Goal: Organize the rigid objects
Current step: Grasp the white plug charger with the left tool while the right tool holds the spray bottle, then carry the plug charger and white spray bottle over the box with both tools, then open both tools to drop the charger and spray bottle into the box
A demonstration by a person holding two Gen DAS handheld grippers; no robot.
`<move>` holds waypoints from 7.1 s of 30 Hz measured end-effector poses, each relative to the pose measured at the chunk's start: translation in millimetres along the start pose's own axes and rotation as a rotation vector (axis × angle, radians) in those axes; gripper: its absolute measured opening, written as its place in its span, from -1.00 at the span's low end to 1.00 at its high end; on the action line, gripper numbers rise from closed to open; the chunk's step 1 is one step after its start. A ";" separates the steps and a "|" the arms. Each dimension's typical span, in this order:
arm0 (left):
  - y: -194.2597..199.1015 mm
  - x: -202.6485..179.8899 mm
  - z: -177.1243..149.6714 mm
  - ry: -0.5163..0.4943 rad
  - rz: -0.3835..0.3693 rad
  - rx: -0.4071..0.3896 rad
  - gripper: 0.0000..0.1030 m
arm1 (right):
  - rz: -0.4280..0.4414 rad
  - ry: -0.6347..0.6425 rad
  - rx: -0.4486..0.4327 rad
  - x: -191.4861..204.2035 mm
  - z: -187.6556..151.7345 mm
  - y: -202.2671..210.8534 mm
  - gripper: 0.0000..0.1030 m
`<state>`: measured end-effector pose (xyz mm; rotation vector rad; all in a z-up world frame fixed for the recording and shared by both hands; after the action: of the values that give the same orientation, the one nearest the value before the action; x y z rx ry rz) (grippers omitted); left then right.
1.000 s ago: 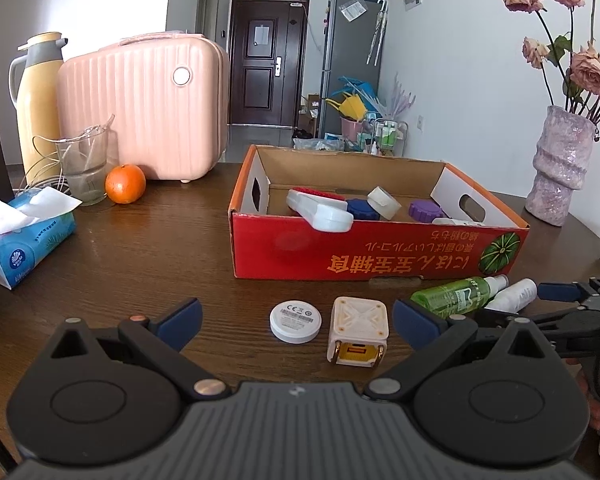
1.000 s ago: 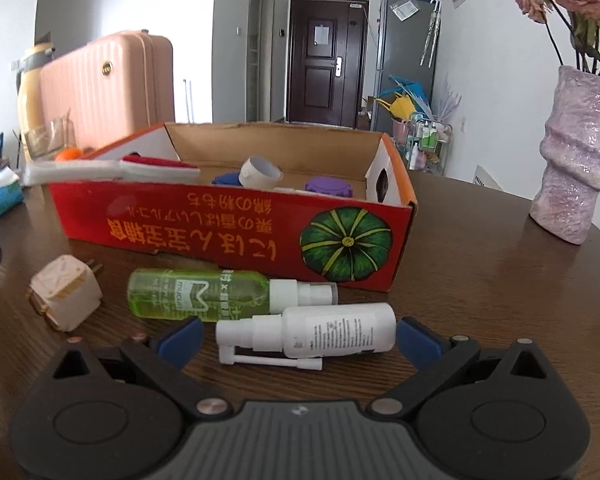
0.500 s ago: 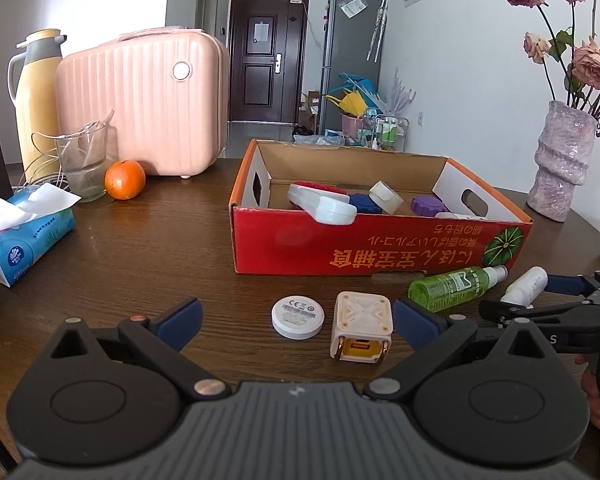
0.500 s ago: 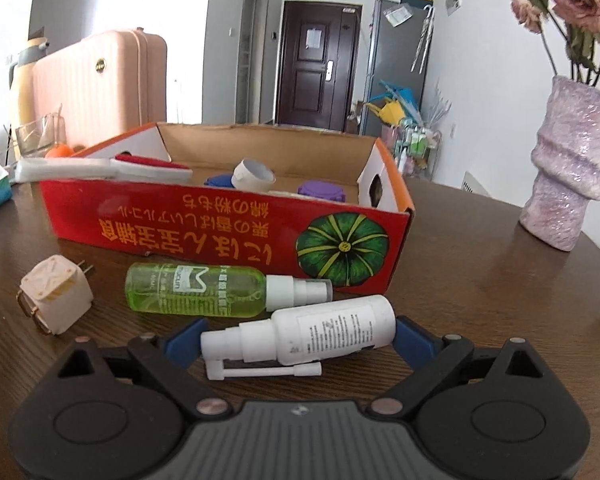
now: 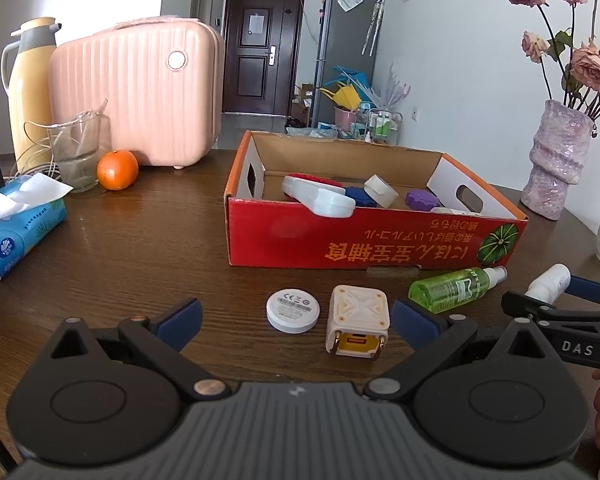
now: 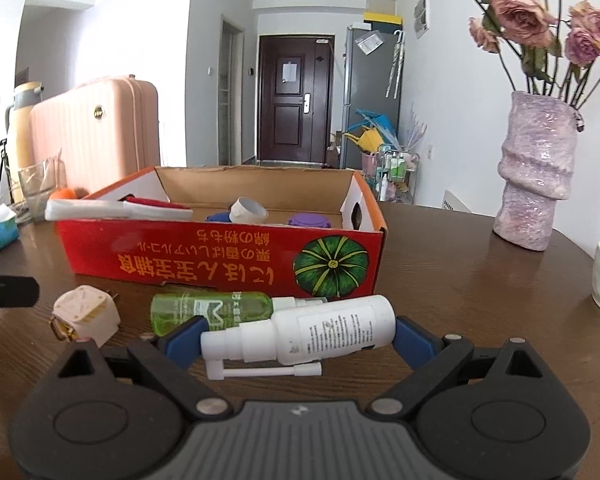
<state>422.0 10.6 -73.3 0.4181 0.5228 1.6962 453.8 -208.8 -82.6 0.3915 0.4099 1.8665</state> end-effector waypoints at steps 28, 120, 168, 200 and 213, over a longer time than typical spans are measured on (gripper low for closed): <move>-31.0 -44.7 -3.4 -0.083 -0.018 0.013 0.41 | -0.035 -0.082 -0.066 -3.7 -1.4 24.2 0.90; -4.7 -53.5 97.9 0.093 -0.025 -0.239 -0.24 | 0.022 -0.103 -0.326 20.0 80.9 -20.9 0.90; -100.5 -63.5 136.7 0.056 0.068 -0.175 -0.24 | -0.007 -0.068 -0.292 6.5 104.4 -95.7 0.90; -129.3 -55.7 135.0 0.031 0.141 -0.072 -0.16 | 0.008 -0.041 -0.207 1.4 108.9 -115.5 0.91; -111.8 -50.6 139.0 0.067 0.185 -0.142 1.00 | -0.031 -0.052 -0.205 -2.4 105.5 -115.6 1.00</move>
<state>598.5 -7.2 -19.3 0.3153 0.4195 1.9173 599.0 -165.8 -42.9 0.2928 0.1857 1.8433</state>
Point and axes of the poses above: each gripper's, at about its wrist camera, not at the fingertips, and y roughly against the way its jaws point, x to its left, z to its top, the point moved 5 cm from there along -y, roughly the way its jaws point, and after that the axes turned 9 degrees about z, right-handed, at the moved point
